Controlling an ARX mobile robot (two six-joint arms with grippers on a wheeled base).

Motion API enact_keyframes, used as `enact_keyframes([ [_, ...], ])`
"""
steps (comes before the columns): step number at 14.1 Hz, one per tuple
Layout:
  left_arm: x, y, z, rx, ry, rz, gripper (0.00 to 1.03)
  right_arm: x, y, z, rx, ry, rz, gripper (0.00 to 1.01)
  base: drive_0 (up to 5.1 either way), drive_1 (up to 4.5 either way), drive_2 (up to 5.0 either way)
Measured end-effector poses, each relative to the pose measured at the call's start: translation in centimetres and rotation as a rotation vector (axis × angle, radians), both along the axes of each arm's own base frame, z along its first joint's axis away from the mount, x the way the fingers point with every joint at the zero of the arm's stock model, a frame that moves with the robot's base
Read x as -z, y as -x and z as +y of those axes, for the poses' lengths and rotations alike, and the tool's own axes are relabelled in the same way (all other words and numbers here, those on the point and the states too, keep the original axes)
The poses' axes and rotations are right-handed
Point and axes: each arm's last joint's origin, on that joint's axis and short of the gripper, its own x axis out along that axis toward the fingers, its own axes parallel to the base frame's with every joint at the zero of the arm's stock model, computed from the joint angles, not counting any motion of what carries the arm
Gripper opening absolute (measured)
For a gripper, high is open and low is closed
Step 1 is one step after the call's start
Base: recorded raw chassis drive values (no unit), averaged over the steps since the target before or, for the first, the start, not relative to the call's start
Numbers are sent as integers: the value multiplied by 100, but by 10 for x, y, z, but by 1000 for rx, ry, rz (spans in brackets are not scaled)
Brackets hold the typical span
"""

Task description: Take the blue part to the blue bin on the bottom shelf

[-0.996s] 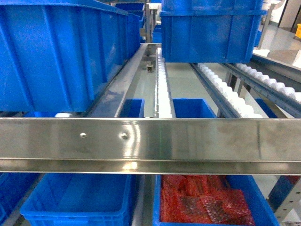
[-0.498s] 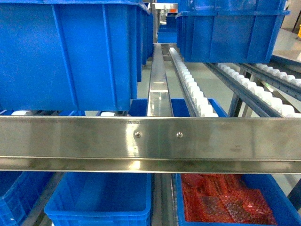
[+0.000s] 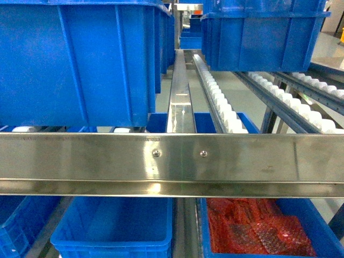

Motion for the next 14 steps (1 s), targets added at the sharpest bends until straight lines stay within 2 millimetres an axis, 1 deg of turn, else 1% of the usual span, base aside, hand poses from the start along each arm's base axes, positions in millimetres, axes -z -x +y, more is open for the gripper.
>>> enact_keyframes([
  [14,0,0,0,0,0,0,43,0,0,0,2,0,1,98,0,0,0],
])
